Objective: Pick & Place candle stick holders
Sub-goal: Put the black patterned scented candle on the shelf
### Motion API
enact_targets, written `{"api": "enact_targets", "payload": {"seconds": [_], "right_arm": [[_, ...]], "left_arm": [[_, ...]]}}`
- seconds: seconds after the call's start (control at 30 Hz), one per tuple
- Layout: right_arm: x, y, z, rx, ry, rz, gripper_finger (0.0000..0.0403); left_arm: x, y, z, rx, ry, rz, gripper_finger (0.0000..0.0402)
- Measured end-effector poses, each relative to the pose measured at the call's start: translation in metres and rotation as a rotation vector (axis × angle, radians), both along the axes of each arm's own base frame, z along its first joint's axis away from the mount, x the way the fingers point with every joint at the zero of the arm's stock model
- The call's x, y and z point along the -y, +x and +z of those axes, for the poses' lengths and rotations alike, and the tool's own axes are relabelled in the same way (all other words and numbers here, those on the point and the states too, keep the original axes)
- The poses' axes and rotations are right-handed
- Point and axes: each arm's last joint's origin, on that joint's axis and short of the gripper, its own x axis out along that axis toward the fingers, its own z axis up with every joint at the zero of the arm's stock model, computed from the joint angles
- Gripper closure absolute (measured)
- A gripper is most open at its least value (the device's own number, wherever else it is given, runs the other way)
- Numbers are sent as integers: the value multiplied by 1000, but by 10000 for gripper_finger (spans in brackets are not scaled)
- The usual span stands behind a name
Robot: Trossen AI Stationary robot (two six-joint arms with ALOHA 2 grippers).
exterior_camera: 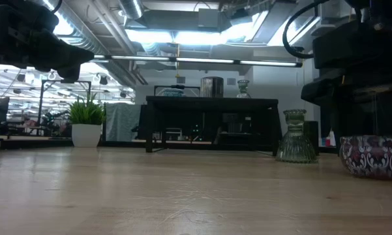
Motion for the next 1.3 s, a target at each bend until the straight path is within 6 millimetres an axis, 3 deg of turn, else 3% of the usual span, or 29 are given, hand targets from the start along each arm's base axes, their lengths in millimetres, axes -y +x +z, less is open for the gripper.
{"api": "enact_targets", "payload": {"seconds": [0.6,1.07,1.3], "right_arm": [[33,47,79,4,50,-143,94],[53,62,156,95,1,-158,94],[73,70,196,149,9,-215,94]], "left_arm": [[0,0,0,0,0,0,395],[0,0,0,0,0,0,395],[0,0,0,0,0,0,395]]}}
